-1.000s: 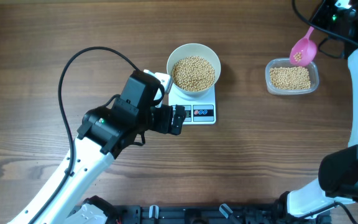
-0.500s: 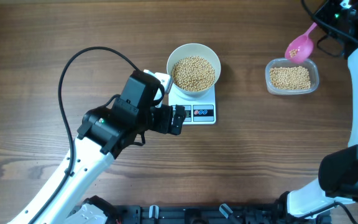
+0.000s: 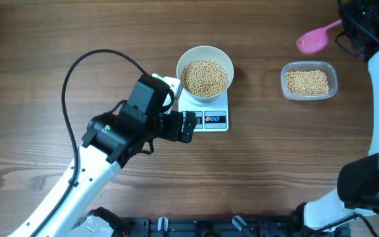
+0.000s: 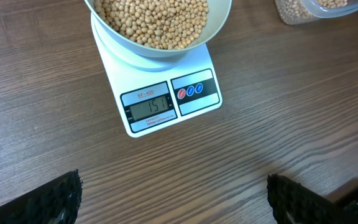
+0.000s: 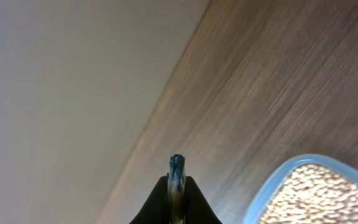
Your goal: Scoop item into bowl and weigh 150g on scale
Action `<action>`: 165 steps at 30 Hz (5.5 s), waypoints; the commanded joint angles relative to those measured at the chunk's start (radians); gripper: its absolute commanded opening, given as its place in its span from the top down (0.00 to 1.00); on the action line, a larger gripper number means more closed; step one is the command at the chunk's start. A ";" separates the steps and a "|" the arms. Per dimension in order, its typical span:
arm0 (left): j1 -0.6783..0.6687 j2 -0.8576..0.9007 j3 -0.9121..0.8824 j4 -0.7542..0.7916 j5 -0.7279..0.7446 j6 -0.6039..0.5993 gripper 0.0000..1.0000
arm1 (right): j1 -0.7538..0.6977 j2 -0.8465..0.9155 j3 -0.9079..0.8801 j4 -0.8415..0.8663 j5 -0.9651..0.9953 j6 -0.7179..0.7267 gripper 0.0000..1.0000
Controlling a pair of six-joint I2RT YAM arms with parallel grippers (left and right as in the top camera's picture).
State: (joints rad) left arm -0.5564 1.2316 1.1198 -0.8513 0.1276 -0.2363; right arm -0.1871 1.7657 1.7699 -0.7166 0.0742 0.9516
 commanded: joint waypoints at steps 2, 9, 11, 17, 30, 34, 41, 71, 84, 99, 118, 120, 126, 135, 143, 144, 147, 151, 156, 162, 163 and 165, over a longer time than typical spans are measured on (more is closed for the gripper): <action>-0.005 -0.001 -0.002 0.003 -0.009 0.020 0.00 | -0.007 0.011 0.004 0.017 0.038 0.151 0.96; -0.005 -0.001 -0.002 0.003 -0.009 0.020 0.00 | -0.007 0.011 0.004 0.003 0.037 0.004 0.96; -0.005 -0.001 -0.002 0.003 -0.009 0.020 0.00 | -0.007 0.011 0.004 -0.020 0.031 -0.091 0.96; -0.005 -0.001 -0.002 0.003 -0.009 0.020 0.00 | -0.007 0.011 0.004 -0.032 0.015 -0.321 0.96; -0.005 -0.001 -0.002 0.003 -0.009 0.020 0.00 | -0.007 0.011 0.004 0.144 0.006 -0.482 0.96; -0.005 -0.001 -0.002 0.003 -0.009 0.020 0.00 | -0.007 0.013 0.004 0.319 -0.098 -0.543 0.96; -0.005 -0.001 -0.002 0.003 -0.009 0.020 0.00 | -0.005 0.035 0.004 0.525 -0.350 -0.531 0.96; -0.005 -0.001 -0.002 0.003 -0.009 0.020 0.00 | 0.479 0.233 0.004 0.642 -0.520 -0.762 0.96; -0.005 -0.001 -0.002 0.003 -0.009 0.020 0.00 | 0.534 0.292 0.004 0.549 -0.519 -0.840 0.96; -0.005 -0.001 -0.002 0.003 -0.009 0.020 0.00 | 0.541 0.314 0.004 0.484 -0.467 -0.895 0.96; -0.005 -0.001 -0.002 0.003 -0.009 0.020 0.00 | 0.465 0.314 0.005 0.542 -0.485 -0.551 0.96; -0.005 -0.001 -0.002 0.003 -0.009 0.020 0.00 | 0.438 0.314 0.005 0.560 -0.532 -0.550 0.96; -0.005 -0.001 -0.002 0.003 -0.009 0.020 0.00 | 0.338 0.312 0.005 0.599 -0.665 -0.385 0.96; -0.005 -0.001 -0.002 0.003 -0.009 0.020 0.00 | 0.167 0.288 0.005 0.556 -0.747 -0.351 0.96; -0.005 -0.001 -0.002 0.003 -0.009 0.020 0.00 | 0.015 0.252 0.005 0.362 -0.719 -0.444 0.96; -0.005 -0.001 -0.002 0.003 -0.009 0.020 0.00 | -0.002 0.249 0.005 0.323 -0.715 -0.476 0.96; -0.005 -0.001 -0.002 0.003 -0.009 0.020 0.00 | -0.031 0.248 0.005 0.240 -0.678 -0.547 0.96; -0.005 -0.001 -0.002 0.003 -0.009 0.020 0.00 | -0.046 0.239 0.005 0.187 -0.599 -0.619 0.96; -0.005 -0.001 -0.002 0.003 -0.009 0.020 0.00 | -0.046 0.196 0.005 0.135 -0.442 -0.697 0.96; -0.005 -0.001 -0.002 0.003 -0.009 0.020 0.00 | -0.046 0.148 0.005 0.045 -0.314 -0.804 0.96; -0.005 -0.001 -0.002 0.003 -0.009 0.020 0.00 | -0.046 0.148 0.005 0.025 -0.309 -0.824 0.96; -0.005 -0.001 -0.002 0.003 -0.009 0.020 0.00 | -0.046 0.152 0.005 -0.027 -0.304 -0.854 0.96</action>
State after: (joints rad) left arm -0.5564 1.2316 1.1191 -0.8513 0.1276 -0.2363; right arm -0.2348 1.9358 1.7702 -0.6888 -0.3008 0.1921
